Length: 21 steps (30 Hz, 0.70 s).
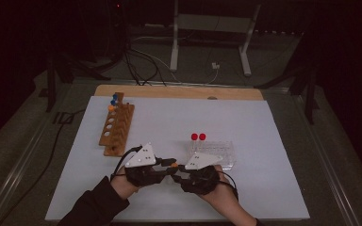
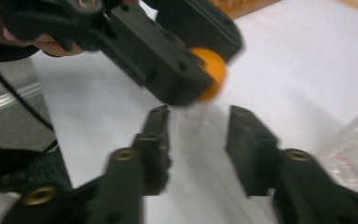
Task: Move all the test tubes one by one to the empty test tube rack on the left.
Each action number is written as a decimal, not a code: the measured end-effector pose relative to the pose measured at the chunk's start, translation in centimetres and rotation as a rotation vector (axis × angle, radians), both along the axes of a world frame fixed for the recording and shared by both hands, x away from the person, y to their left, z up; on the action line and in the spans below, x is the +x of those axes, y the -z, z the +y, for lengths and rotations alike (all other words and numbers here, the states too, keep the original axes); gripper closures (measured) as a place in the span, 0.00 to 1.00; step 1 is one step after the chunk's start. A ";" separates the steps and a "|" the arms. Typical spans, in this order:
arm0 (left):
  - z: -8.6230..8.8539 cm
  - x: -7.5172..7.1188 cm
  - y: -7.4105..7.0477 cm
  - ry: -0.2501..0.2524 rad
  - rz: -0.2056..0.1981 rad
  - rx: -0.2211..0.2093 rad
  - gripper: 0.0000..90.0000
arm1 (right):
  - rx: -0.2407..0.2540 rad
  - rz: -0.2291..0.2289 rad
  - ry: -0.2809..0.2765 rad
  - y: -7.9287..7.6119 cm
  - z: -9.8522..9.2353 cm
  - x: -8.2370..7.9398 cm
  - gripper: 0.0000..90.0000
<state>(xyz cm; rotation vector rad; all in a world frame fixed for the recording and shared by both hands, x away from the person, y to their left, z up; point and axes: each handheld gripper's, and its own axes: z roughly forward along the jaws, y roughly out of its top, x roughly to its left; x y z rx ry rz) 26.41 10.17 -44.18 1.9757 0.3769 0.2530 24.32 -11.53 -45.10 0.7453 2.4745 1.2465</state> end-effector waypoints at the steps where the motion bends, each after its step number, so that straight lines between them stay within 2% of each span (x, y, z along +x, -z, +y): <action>1: 0.3 0.1 -0.1 -0.013 -0.002 -0.007 0.80 | 0.007 -0.009 0.008 -0.2 -0.2 0.0 0.61; 7: 2.3 1.0 -1.4 -0.089 -0.031 -0.047 0.80 | 0.060 -0.050 0.065 -1.2 -2.0 0.4 0.42; 15: 5.8 2.7 -3.4 -0.215 -0.074 -0.095 0.80 | 0.149 -0.067 0.135 -2.3 -3.8 0.6 0.12; 18: 7.1 3.5 -4.1 -0.280 -0.085 -0.116 0.80 | 0.166 -0.062 0.146 -2.4 -4.2 0.7 0.02; 21: 8.4 4.2 -4.6 -0.337 -0.102 -0.118 0.80 | 0.174 -0.060 0.141 -2.5 -4.6 0.7 0.00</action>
